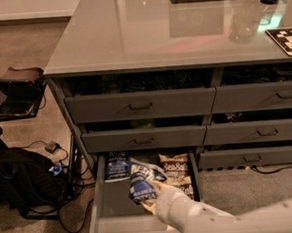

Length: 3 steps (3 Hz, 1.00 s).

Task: Pick blue chip bag from bottom drawer and place on counter

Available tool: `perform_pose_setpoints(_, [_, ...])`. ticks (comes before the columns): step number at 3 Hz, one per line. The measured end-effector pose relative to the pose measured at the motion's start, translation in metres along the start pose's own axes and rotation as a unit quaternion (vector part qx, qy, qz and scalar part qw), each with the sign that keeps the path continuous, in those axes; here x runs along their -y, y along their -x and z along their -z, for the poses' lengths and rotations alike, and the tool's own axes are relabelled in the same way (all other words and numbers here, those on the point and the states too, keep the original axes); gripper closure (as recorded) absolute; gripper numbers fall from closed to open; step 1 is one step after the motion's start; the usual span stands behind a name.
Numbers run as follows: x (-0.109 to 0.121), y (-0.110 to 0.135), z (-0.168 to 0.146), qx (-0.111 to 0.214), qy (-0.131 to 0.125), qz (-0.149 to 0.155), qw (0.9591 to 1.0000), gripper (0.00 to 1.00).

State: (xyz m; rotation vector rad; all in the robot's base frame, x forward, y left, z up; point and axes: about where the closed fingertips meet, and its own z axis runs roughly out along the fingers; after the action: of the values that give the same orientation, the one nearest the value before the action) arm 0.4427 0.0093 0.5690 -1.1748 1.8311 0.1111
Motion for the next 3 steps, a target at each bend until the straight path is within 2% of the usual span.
perform_pose_setpoints(1, [0.015, -0.015, 0.019, 0.002, -0.021, -0.027, 0.9994, 1.0])
perform_pose_setpoints(2, [0.015, -0.015, 0.019, 0.002, -0.021, -0.027, 0.9994, 1.0])
perform_pose_setpoints(3, [0.018, 0.001, 0.028, 0.025, -0.023, -0.021, 0.9992, 1.0])
